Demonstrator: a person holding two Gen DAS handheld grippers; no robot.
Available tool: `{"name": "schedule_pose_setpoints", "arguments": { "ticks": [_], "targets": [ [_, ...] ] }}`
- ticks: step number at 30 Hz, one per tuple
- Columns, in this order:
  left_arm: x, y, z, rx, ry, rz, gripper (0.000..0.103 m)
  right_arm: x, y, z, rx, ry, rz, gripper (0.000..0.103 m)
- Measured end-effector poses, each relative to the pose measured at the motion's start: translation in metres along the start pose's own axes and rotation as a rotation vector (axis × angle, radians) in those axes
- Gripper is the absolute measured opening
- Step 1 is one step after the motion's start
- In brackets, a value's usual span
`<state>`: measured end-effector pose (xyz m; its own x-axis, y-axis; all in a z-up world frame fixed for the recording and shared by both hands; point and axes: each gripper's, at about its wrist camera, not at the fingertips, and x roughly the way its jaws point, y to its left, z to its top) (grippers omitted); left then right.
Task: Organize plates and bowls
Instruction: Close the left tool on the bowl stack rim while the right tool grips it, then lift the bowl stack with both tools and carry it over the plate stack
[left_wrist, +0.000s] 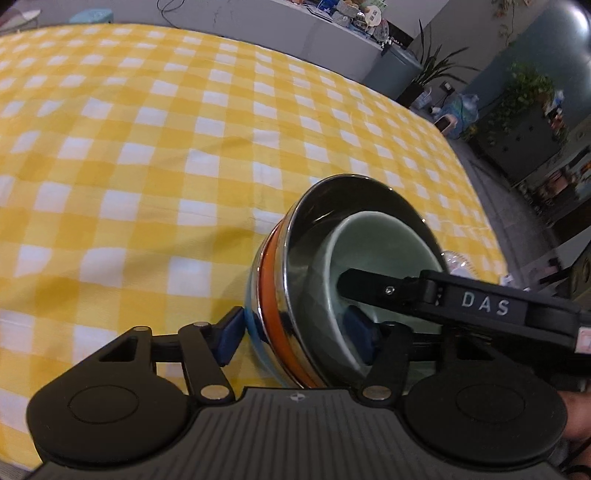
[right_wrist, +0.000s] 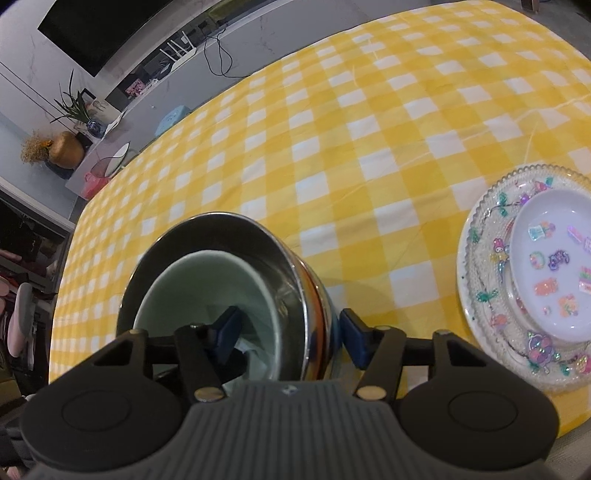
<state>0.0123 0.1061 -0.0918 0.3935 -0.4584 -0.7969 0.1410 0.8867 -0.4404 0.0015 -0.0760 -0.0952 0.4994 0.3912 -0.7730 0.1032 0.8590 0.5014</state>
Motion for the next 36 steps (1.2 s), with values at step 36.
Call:
{"name": "schedule_pose_setpoints", "arguments": {
  "ticks": [36],
  "targets": [
    [-0.006,-0.041,0.005,0.052,0.085,0.138,0.057,-0.034,-0.014,0.002,0.073,0.075,-0.064,0.035]
  ]
}}
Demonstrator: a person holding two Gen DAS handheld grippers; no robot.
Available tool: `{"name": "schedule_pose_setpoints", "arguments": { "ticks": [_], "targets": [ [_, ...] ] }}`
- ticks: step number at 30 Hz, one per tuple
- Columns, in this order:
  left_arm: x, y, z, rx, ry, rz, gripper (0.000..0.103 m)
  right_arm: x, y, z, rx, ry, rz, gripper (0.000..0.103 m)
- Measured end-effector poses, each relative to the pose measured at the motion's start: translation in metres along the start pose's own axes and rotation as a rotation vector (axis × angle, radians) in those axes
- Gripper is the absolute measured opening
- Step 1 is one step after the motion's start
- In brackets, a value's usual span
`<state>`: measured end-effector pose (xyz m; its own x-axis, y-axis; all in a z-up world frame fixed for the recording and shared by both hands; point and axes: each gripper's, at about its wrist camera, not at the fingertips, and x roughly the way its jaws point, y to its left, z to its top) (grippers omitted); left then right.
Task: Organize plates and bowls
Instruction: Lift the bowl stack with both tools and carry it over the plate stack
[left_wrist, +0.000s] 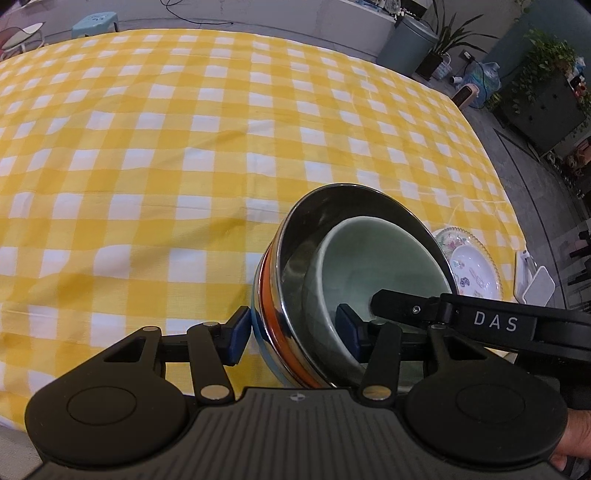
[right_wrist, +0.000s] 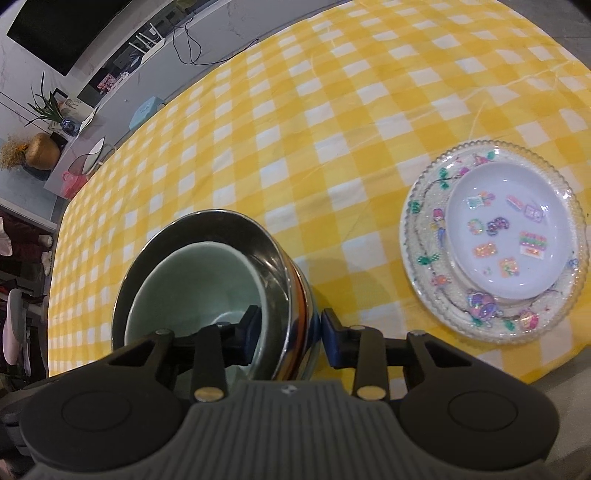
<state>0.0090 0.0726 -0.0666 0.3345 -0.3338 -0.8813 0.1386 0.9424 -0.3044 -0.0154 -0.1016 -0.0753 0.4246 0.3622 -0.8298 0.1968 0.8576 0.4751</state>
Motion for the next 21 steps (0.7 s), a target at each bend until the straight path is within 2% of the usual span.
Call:
{"name": "schedule_pose_setpoints", "arguments": {
  "ticks": [10,21],
  "targets": [
    [-0.004,-0.013,0.005,0.012,-0.014,-0.001,0.057,-0.015,-0.009,0.005,0.014,-0.015,0.005,0.033],
    [-0.006,-0.045,0.017,0.039,-0.027,-0.030,0.057,-0.046,-0.025,0.021,0.027,-0.058,-0.010,0.033]
  ]
}}
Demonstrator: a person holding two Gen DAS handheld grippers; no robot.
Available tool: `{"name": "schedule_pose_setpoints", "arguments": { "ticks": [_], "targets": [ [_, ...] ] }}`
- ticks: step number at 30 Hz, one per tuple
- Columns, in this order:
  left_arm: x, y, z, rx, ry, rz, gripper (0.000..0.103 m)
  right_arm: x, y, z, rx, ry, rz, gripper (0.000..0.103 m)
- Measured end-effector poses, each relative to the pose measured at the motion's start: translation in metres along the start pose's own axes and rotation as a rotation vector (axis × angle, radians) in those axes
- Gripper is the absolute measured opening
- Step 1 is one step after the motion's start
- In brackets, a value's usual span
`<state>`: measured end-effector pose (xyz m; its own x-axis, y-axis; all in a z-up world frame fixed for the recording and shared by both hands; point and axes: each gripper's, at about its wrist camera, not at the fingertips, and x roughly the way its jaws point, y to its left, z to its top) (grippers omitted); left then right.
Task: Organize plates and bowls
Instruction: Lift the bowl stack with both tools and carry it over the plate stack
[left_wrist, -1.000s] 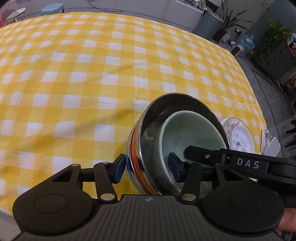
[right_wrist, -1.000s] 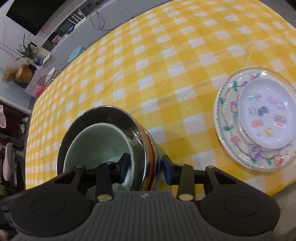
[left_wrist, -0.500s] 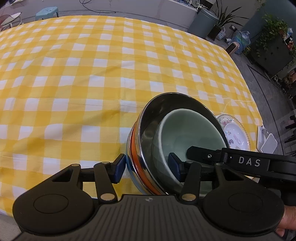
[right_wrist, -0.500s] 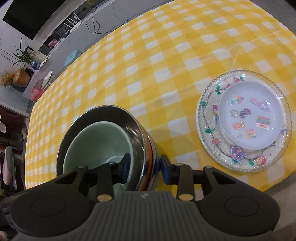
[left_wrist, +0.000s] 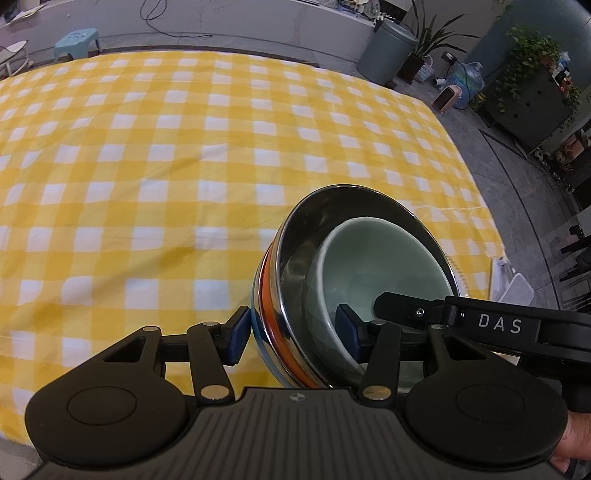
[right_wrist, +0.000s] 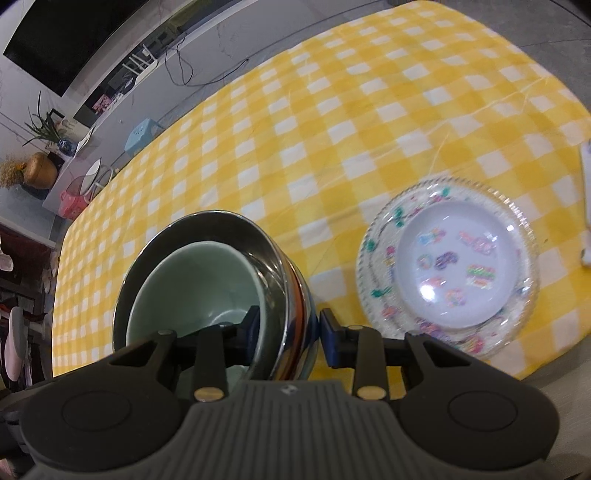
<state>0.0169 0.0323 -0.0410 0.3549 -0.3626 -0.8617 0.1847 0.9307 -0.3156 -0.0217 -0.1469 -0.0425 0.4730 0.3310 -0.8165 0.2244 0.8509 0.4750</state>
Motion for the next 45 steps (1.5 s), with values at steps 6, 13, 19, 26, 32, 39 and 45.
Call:
{"name": "schedule_pose_setpoints", "arguments": {
  "ticks": [6,13,19,26,32,39,45],
  "targets": [
    [0.004,-0.033,0.010,0.036,-0.012,-0.028,0.057,-0.024,-0.020,0.013,0.011,-0.039,-0.022,0.033],
    [0.022,-0.073,0.018,0.069,-0.011,-0.063,0.057,-0.047,-0.054,0.029,0.039,-0.079,-0.064,0.033],
    [0.039,-0.099,0.022,0.084,0.008,-0.089,0.057,-0.058,-0.080,0.039,0.062,-0.095,-0.088,0.033],
    [0.058,-0.113,0.021,0.095,0.036,-0.089,0.057,-0.052,-0.102,0.044,0.081,-0.085,-0.105,0.033],
    [0.065,-0.118,0.018,0.103,0.052,-0.088,0.057,-0.047,-0.110,0.044,0.086,-0.080,-0.114,0.033],
    [0.074,-0.123,0.016,0.113,0.067,-0.086,0.057,-0.044,-0.117,0.040,0.100,-0.073,-0.121,0.033],
    [0.079,-0.124,0.012,0.123,0.072,-0.076,0.057,-0.039,-0.121,0.038,0.106,-0.068,-0.123,0.033]
  ]
}}
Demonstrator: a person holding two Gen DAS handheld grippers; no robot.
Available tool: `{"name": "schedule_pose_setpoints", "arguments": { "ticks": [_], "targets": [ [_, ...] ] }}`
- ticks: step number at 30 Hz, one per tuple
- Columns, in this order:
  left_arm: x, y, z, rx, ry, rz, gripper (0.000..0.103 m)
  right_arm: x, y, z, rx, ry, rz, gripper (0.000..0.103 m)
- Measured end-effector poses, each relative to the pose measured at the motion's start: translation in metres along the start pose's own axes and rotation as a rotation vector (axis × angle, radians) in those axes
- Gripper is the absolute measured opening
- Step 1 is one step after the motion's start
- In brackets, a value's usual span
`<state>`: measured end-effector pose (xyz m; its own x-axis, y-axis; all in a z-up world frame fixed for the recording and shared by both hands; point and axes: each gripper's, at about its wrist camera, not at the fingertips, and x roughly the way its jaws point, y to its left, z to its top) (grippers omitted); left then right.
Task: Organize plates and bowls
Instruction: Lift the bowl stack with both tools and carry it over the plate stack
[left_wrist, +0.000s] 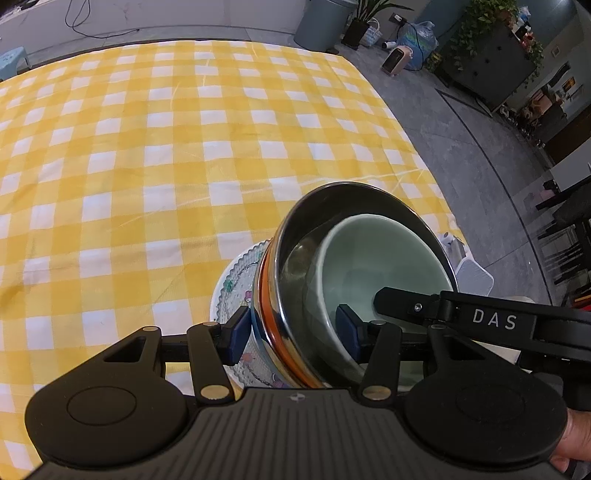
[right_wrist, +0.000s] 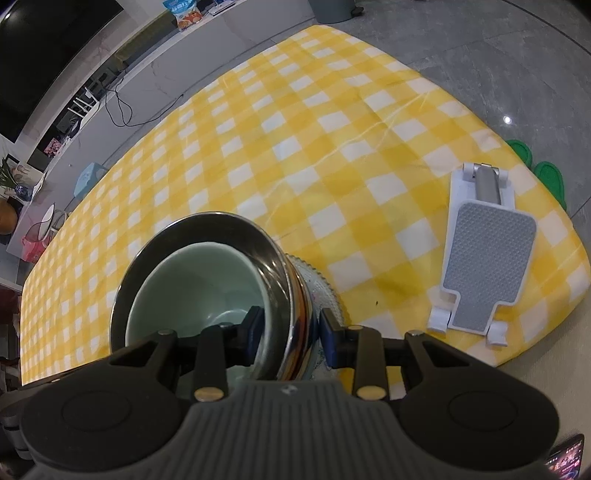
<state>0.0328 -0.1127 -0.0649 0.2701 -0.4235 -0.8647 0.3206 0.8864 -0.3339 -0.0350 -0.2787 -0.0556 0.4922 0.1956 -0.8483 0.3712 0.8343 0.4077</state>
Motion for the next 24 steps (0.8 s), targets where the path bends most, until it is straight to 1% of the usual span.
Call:
{"name": "schedule_pose_setpoints", "arguments": {
  "ticks": [5,10,13,20,22,24],
  "targets": [
    [0.001,0.001,0.001,0.003,-0.007,0.013,0.057,0.003,0.000,0.001,0.003,-0.005,0.003,0.033],
    [0.002,0.009,0.003,-0.024,-0.006,0.005,0.057,0.005,0.007,0.000,-0.016,-0.009,0.003,0.033],
    [0.001,0.012,0.005,-0.029,-0.013,0.012,0.057,0.008,0.010,0.001,-0.014,-0.016,0.008,0.033],
    [0.000,0.013,0.006,-0.016,-0.004,0.008,0.057,0.010,0.009,0.002,-0.022,-0.017,0.012,0.034],
    [-0.001,0.013,0.006,-0.015,-0.002,0.006,0.057,0.011,0.009,0.002,-0.024,-0.017,0.013,0.035],
    [-0.001,0.014,0.006,-0.020,0.004,0.002,0.057,0.010,0.011,0.002,-0.036,-0.013,0.002,0.035]
  ]
}}
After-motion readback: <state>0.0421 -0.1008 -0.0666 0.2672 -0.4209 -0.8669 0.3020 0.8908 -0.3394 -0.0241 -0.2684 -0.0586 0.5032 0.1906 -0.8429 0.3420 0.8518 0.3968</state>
